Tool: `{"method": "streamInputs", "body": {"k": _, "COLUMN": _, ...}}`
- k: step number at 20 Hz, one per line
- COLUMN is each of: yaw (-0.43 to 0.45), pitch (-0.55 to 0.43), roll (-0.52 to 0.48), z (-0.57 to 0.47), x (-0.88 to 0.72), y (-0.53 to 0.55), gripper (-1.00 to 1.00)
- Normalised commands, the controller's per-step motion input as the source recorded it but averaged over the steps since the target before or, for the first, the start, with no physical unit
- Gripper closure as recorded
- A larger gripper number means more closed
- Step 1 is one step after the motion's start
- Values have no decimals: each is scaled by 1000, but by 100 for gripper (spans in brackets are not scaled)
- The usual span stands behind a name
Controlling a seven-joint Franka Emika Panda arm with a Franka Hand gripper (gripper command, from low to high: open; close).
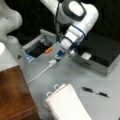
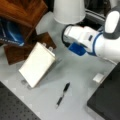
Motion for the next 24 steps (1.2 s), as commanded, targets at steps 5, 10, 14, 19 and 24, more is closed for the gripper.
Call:
{"method": "streamInputs", "body": {"k": 5, "yaw": -195, "pitch": -318, "roll": 509, "z": -28, "x": -570, "y": 118, "gripper": -100}}
{"method": "streamInputs", "body": {"k": 10, "yaw": -136, "pitch": -380, "roll": 642, "z": -65, "x": -561, "y": -33, "gripper": -100}}
{"method": "streamInputs", "body": {"k": 14, "yaw": -74, "pitch": -412, "roll": 654, "z": -26, "x": -593, "y": -149, "gripper": -100}}
{"method": "streamInputs", "body": {"k": 19, "yaw": -6, "pitch": -414, "roll": 617, "z": -71, "x": -652, "y": -192, "gripper": -100}}
{"method": "streamInputs", "body": {"k": 24, "yaw": 41, "pitch": -389, "roll": 518, "z": -147, "x": -632, "y": -123, "gripper": -100}}
